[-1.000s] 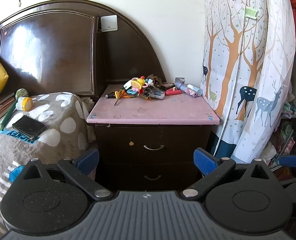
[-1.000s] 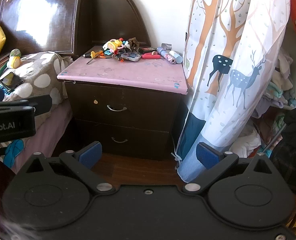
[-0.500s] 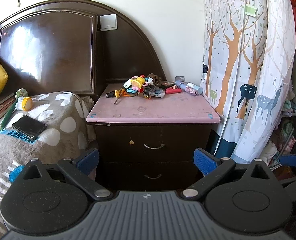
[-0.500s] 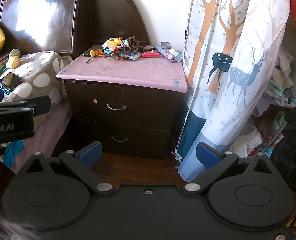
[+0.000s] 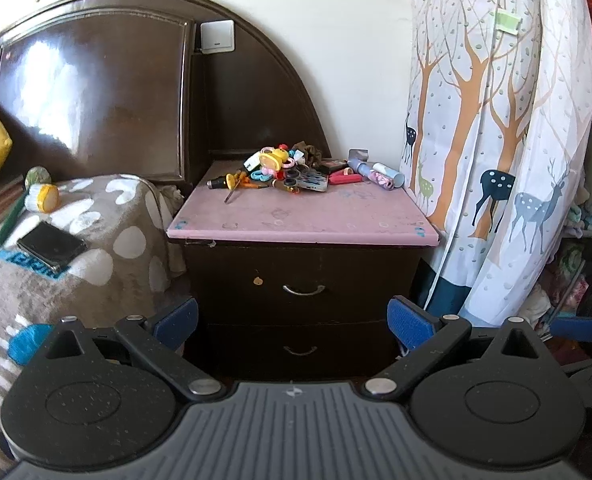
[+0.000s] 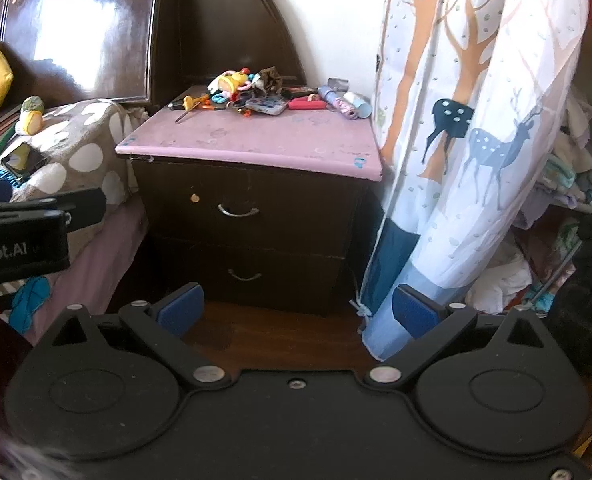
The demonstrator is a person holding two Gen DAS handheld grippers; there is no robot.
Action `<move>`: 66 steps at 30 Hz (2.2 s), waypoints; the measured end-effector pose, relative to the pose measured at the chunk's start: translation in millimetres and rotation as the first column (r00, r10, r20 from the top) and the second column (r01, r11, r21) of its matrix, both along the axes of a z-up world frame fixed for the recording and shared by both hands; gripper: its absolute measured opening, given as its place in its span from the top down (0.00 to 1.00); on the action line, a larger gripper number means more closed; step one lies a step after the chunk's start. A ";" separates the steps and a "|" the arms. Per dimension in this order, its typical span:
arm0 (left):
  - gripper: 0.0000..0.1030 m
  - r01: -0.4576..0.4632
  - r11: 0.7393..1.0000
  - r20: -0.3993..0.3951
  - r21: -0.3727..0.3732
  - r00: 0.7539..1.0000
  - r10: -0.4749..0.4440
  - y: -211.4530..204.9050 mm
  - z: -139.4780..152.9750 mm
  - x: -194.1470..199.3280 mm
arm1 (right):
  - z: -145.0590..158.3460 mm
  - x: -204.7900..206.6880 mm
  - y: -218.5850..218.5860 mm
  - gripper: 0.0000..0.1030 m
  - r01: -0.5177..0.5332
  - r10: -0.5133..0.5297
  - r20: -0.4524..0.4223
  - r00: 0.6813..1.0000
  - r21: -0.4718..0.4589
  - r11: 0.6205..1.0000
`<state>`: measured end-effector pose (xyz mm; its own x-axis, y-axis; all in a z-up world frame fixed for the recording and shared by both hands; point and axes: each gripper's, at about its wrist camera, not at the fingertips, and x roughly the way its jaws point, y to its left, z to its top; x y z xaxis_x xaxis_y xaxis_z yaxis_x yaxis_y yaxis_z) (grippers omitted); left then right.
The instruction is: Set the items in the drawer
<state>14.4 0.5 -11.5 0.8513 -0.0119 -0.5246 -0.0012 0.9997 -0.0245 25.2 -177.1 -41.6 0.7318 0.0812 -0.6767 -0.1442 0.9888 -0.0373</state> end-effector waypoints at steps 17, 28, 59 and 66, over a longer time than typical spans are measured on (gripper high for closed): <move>0.01 0.016 0.998 0.094 -0.052 0.996 -0.011 34.0 0.6 67.4 | -7.5 45.0 9.2 0.00 -0.140 0.148 0.173 0.974 -0.054 0.989; 0.01 -0.063 0.994 0.144 -0.088 0.987 0.075 71.1 -28.0 134.7 | -32.7 108.3 45.1 0.00 -0.248 0.312 0.170 0.935 -0.318 0.915; 0.19 -0.028 0.959 0.070 -0.282 0.996 0.049 157.6 -110.1 184.5 | -209.7 250.1 163.7 0.63 -0.708 0.716 -0.334 0.613 -0.636 0.309; 0.19 -0.021 0.957 0.077 -0.290 0.996 0.045 158.9 -109.5 183.6 | -224.8 257.8 176.0 0.86 -0.742 0.694 -0.431 0.577 -0.632 0.225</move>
